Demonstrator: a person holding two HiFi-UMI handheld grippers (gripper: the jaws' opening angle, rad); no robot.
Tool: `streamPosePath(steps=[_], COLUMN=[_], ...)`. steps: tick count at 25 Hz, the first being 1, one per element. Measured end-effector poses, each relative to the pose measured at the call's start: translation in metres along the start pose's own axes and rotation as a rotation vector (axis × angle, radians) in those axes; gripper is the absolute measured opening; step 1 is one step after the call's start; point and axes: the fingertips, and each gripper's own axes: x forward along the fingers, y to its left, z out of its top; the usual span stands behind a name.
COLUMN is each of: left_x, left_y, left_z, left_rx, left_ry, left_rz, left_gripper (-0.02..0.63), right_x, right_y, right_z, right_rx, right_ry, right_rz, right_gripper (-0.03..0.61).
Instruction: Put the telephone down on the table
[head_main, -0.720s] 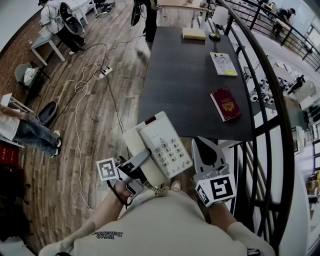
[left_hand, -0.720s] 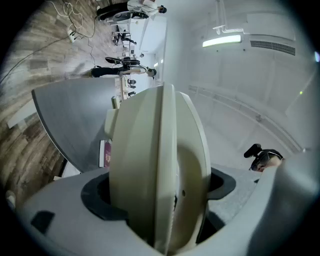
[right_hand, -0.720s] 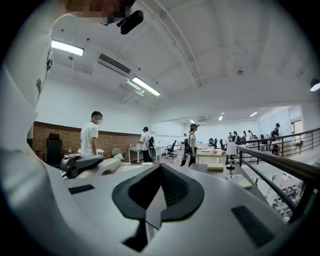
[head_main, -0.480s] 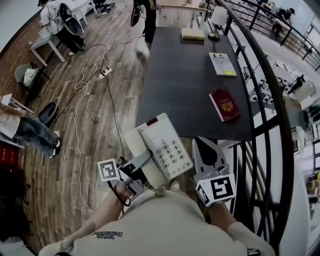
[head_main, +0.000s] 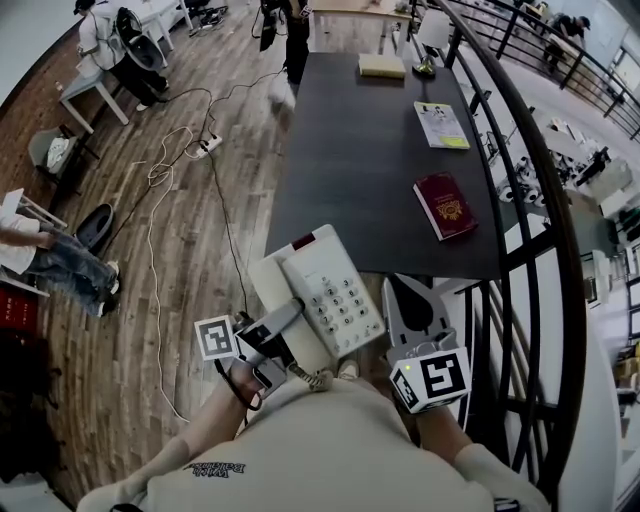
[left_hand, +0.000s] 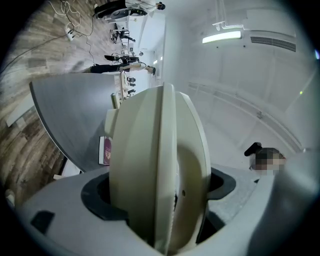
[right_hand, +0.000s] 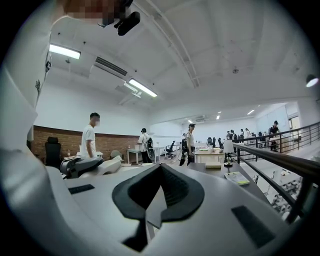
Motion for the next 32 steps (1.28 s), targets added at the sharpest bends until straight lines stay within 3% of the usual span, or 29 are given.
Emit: streamPosePath(steps=[21,26,32], left_x=[0.036,0.049,0.073], left_y=[0.013,0.02,0.036], left_z=[-0.046,-0.034,0.007], left_rx=[0.022,0.031,0.033], left_ry=[-0.068,-0.066,-0.046], left_rz=[-0.02,-0.032,-0.063], left_gripper=[0.443,0.443,0.443], right_x=[-0.037,-0.024,0.013], right_y=[-0.044,-0.06,-0.084], right_z=[-0.011,-0.013,-0.015], right_rx=[-0.014,-0.018,-0.033], right_ry=[-0.055,-0.056,-0.047], right_rz=[0.051,0.042,0.013], right_gripper=[0.002,0.002,0.002])
